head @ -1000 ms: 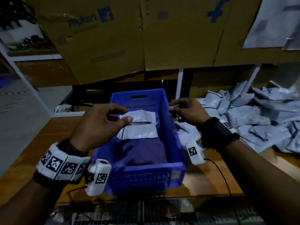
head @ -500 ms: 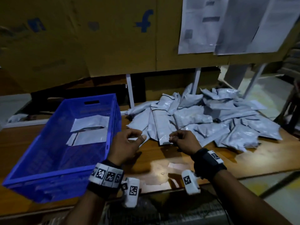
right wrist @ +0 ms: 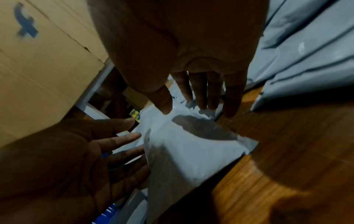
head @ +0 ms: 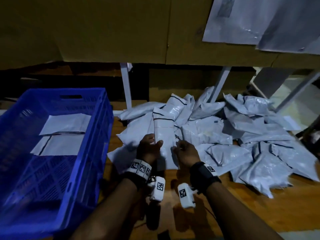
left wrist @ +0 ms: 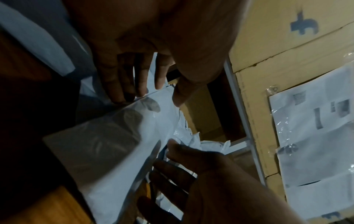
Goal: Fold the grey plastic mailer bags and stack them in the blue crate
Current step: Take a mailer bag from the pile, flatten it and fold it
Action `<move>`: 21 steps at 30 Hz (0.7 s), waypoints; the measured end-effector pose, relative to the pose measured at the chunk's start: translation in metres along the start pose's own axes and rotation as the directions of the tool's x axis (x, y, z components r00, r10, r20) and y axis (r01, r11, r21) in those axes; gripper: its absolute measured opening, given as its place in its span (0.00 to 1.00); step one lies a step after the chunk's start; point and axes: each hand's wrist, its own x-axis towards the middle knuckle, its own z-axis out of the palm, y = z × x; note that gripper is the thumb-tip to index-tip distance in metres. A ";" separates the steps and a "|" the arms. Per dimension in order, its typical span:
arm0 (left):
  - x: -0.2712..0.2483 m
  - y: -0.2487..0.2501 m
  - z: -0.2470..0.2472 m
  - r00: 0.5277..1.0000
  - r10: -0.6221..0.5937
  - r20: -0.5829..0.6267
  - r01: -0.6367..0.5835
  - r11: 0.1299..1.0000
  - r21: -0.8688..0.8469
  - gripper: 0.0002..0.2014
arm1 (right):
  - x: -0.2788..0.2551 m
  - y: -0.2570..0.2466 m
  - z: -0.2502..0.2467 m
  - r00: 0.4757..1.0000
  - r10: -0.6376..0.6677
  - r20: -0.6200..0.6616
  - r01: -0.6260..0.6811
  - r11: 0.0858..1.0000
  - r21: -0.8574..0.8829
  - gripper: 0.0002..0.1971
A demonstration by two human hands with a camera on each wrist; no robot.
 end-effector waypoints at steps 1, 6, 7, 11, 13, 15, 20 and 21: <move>0.003 0.000 0.004 0.999 -0.040 0.022 0.040 0.999 -0.002 0.22 | 0.009 0.004 0.006 1.000 0.008 0.015 -0.008 1.000 -0.004 0.15; -0.001 -0.001 0.016 0.998 -0.063 -0.032 0.065 0.993 0.100 0.18 | 0.012 0.009 0.006 0.997 -0.072 0.027 0.072 0.997 -0.009 0.21; -0.005 -0.002 0.018 0.997 -0.044 -0.063 0.051 0.992 0.113 0.19 | 0.014 0.015 0.004 0.997 -0.081 0.020 0.080 0.995 0.064 0.20; -0.038 0.006 0.016 0.987 -0.081 -0.142 0.044 0.969 -0.243 0.27 | 0.003 0.028 -0.018 0.991 -0.085 0.102 0.041 0.926 0.375 0.36; -0.067 0.008 0.016 0.980 -0.141 -0.141 0.075 0.916 -0.395 0.30 | -0.019 0.022 -0.042 0.975 -0.111 0.191 0.000 0.865 0.501 0.30; -0.104 0.012 0.021 0.972 -0.203 -0.115 0.094 0.791 -0.605 0.29 | -0.047 0.025 -0.068 0.946 -0.101 0.307 -0.092 0.826 0.555 0.24; -0.184 -0.008 0.062 0.942 -0.333 -0.051 0.183 0.632 -0.753 0.38 | -0.100 0.081 -0.115 0.872 -0.076 0.483 -0.211 0.832 0.512 0.15; -0.194 -0.020 0.070 0.925 -0.377 -0.045 0.227 0.644 -0.730 0.41 | -0.104 0.094 -0.120 0.889 -0.066 0.452 -0.179 0.860 0.477 0.15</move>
